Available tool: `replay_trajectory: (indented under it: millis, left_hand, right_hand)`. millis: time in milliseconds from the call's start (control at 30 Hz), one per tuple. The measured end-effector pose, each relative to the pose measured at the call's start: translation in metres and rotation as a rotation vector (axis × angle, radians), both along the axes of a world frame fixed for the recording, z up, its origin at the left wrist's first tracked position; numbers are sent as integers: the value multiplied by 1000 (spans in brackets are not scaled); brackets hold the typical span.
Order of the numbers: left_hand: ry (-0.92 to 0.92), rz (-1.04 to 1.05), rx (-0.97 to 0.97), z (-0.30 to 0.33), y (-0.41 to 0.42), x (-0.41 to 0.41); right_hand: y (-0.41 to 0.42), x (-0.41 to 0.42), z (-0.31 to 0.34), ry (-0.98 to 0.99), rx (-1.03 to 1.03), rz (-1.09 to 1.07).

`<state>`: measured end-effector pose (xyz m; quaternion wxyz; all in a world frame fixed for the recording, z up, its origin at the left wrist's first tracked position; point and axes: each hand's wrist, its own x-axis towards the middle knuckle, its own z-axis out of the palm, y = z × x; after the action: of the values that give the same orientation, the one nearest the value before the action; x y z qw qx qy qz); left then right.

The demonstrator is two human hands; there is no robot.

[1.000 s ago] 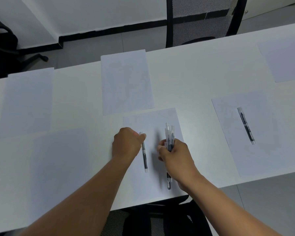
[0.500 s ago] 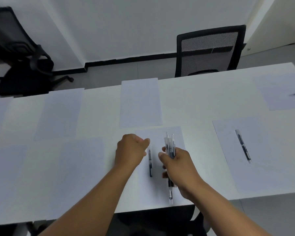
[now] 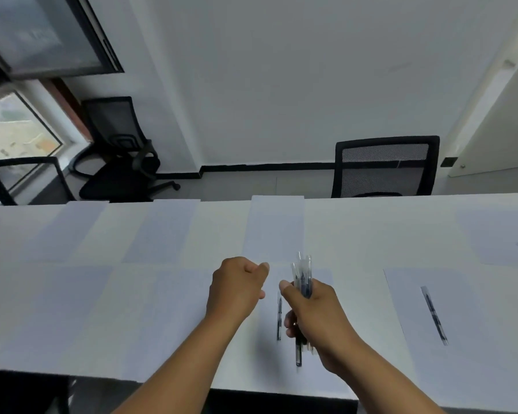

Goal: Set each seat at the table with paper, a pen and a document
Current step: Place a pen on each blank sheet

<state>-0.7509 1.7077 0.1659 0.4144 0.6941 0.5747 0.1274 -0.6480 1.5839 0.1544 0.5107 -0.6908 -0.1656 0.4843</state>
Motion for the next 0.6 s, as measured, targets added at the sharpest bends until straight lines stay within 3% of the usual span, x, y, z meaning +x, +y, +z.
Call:
replay_trajectory:
  millis: [600]
  left_hand:
    - [-65, 222, 149, 73, -5, -155]
  right_hand:
    - [32, -125, 60, -136, 144, 302]
